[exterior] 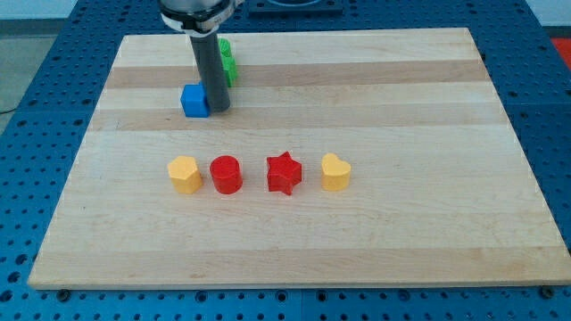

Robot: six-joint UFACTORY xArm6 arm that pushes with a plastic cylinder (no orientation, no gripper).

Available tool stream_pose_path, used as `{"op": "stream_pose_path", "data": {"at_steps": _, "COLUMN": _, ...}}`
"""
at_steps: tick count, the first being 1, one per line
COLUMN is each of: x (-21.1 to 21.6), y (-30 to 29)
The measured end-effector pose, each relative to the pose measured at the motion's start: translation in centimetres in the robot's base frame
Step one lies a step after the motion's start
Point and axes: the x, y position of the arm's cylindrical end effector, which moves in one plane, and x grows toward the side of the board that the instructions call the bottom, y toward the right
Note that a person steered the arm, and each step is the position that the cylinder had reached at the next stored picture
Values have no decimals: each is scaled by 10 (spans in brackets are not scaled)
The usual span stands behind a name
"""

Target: Push the blue cube to the top left side of the board

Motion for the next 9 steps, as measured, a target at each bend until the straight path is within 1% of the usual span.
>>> {"op": "stream_pose_path", "data": {"at_steps": 1, "x": 5, "y": -13}}
{"op": "stream_pose_path", "data": {"at_steps": 2, "x": 23, "y": -21}}
{"op": "stream_pose_path", "data": {"at_steps": 4, "x": 20, "y": -49}}
{"op": "stream_pose_path", "data": {"at_steps": 5, "x": 16, "y": -62}}
{"op": "stream_pose_path", "data": {"at_steps": 6, "x": -4, "y": -62}}
{"op": "stream_pose_path", "data": {"at_steps": 9, "x": -38, "y": -52}}
